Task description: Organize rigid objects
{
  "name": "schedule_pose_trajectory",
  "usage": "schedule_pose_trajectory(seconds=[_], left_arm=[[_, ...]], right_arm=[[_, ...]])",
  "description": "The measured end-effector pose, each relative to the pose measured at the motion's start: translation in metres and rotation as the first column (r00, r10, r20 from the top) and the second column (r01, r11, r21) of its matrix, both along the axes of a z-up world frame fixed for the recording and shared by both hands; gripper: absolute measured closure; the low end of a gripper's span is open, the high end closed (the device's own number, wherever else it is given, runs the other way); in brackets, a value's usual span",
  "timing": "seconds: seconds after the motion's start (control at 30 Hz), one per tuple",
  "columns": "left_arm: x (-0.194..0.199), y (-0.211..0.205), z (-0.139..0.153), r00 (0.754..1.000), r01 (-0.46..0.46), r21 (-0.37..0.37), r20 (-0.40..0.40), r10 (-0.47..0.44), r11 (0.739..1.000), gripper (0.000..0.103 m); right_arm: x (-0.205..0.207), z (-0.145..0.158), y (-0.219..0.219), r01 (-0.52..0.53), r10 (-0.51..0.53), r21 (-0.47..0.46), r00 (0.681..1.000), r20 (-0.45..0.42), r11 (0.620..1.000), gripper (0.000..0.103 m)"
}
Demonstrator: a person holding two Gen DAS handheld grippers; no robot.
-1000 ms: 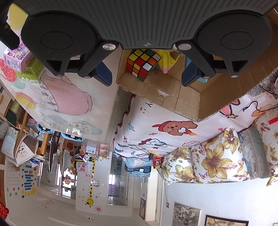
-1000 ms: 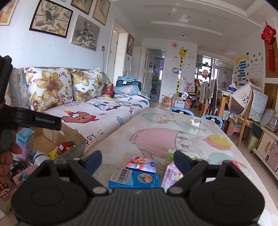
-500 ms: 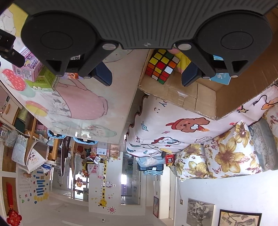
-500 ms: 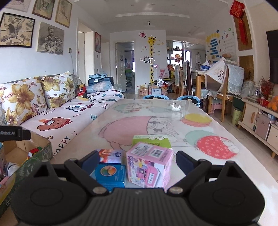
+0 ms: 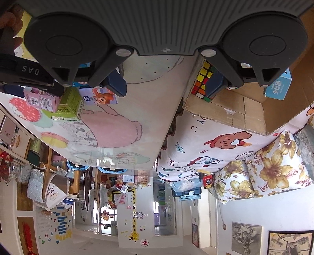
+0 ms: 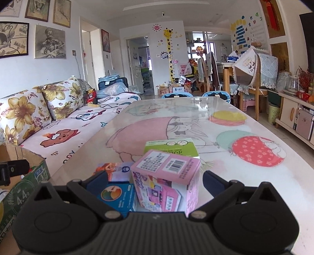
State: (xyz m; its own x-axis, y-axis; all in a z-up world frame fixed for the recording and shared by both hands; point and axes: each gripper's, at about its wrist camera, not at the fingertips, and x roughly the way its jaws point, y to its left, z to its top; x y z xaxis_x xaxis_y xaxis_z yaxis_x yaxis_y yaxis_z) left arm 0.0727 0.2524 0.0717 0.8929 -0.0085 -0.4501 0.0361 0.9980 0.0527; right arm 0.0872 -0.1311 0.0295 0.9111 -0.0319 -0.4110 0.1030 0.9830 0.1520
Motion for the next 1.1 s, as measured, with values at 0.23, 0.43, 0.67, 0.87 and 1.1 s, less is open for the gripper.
schedule_pose_trajectory(seconds=[0.23, 0.43, 0.67, 0.87, 1.1], left_arm=[[0.007, -0.003, -0.008, 0.997, 0.05, -0.018, -0.065, -0.051, 0.999, 0.0], [0.009, -0.008, -0.012, 0.989, 0.099, -0.035, -0.11, -0.102, 0.994, 0.0], [0.009, -0.018, -0.018, 0.969, 0.186, -0.04, -0.154, -0.19, 0.982, 0.0], [0.018, -0.019, -0.023, 0.965, 0.186, -0.046, -0.182, -0.191, 0.981, 0.0], [0.023, -0.022, -0.027, 0.962, 0.162, -0.074, -0.209, -0.174, 0.984, 0.0]], right_arm=[[0.009, -0.005, -0.018, 0.002, -0.001, 0.059, 1.0, -0.027, 0.998, 0.001], [0.015, -0.004, -0.017, -0.042, 0.043, 0.058, 0.999, -0.03, 0.997, 0.003], [0.017, -0.004, -0.023, -0.074, 0.074, 0.017, 0.996, -0.044, 0.997, 0.02], [0.01, 0.0, -0.039, -0.073, 0.073, 0.012, 0.997, -0.035, 0.997, 0.02], [0.005, 0.002, -0.059, -0.043, 0.043, 0.014, 0.999, -0.03, 0.999, 0.02]])
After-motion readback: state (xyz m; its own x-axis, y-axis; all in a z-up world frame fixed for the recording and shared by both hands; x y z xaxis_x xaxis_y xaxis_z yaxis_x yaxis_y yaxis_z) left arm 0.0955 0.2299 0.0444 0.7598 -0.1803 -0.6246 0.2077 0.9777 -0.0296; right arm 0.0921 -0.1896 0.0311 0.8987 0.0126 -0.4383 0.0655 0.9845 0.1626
